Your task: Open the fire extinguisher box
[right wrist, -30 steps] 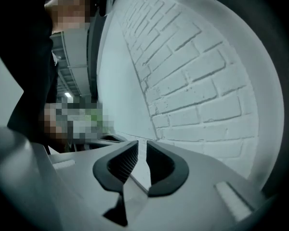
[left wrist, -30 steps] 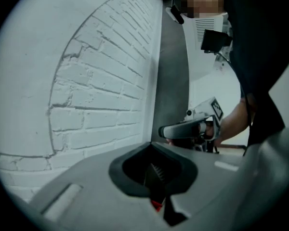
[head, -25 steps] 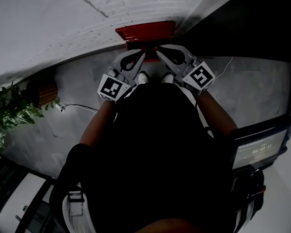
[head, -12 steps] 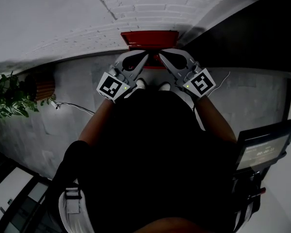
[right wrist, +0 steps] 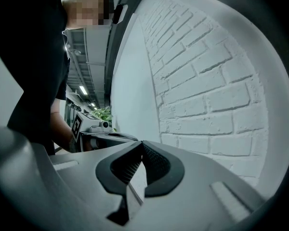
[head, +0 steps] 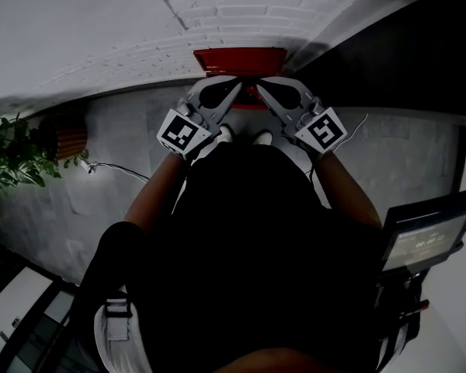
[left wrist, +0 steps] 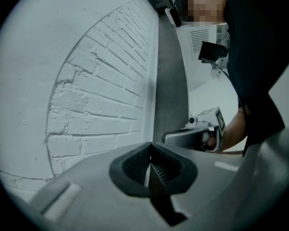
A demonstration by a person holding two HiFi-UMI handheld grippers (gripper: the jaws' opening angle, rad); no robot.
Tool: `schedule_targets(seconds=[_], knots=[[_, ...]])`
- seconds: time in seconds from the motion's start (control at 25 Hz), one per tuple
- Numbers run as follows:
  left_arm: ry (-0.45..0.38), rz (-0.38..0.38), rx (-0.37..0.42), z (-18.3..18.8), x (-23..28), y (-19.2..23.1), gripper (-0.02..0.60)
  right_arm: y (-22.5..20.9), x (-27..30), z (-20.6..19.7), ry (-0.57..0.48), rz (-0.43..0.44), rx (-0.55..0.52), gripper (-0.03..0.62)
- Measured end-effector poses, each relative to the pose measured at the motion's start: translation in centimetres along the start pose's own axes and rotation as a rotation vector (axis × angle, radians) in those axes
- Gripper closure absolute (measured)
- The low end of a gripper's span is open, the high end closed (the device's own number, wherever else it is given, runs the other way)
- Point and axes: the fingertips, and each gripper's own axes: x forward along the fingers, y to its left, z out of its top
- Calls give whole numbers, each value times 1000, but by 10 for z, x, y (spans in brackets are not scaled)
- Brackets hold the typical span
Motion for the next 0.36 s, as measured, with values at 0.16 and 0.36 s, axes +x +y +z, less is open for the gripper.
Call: schedule_targets(seconds=[0.16,0.36], knots=[[0,-1,10,-2,-1,-1,578,1,-2,-3,1,-9,8,583],[-1,-7,3,-4,0,-3,580,3,-4,-8,5,-14,22,583]])
